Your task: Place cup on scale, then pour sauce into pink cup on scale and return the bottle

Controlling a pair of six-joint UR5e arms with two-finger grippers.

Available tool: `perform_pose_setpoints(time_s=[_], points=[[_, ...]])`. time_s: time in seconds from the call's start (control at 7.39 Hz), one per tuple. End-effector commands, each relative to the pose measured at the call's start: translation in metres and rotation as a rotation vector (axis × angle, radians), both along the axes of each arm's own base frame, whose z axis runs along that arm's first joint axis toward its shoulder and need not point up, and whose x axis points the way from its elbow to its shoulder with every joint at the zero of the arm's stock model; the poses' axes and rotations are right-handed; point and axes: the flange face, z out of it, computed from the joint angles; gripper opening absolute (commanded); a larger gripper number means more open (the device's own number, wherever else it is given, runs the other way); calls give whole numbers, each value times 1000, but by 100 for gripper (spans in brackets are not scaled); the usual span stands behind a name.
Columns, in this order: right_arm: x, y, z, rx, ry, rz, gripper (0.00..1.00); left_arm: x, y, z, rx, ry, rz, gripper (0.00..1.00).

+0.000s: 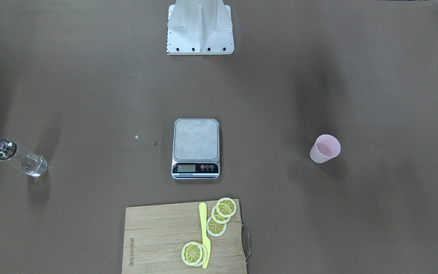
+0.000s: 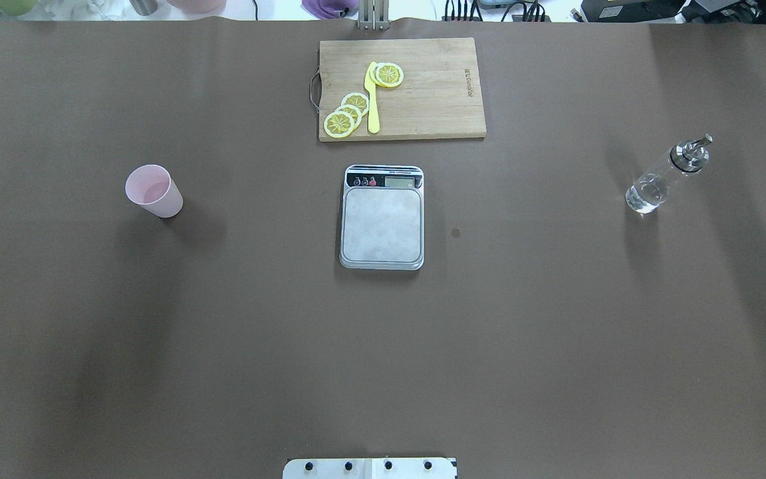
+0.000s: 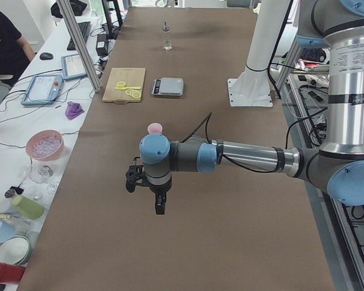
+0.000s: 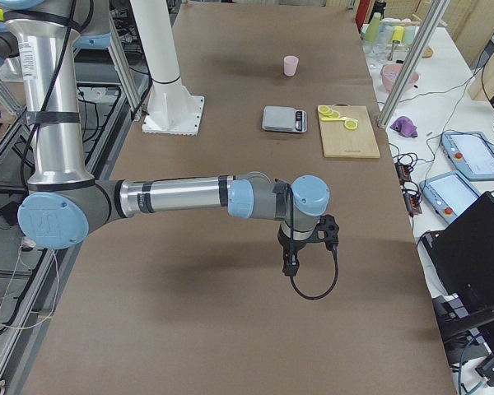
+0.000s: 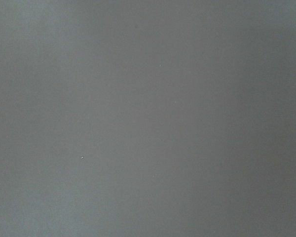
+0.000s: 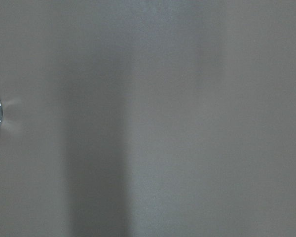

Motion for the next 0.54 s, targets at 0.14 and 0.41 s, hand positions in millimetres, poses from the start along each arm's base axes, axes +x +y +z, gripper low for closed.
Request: perform_pose_setpoints(time_s=[0.14, 0.41], points=[[0, -1, -1, 2, 0, 0, 100, 0, 3, 1, -4, 0, 0, 98], [0, -1, -1, 2, 0, 0, 100, 0, 3, 4, -9, 0, 0, 98]])
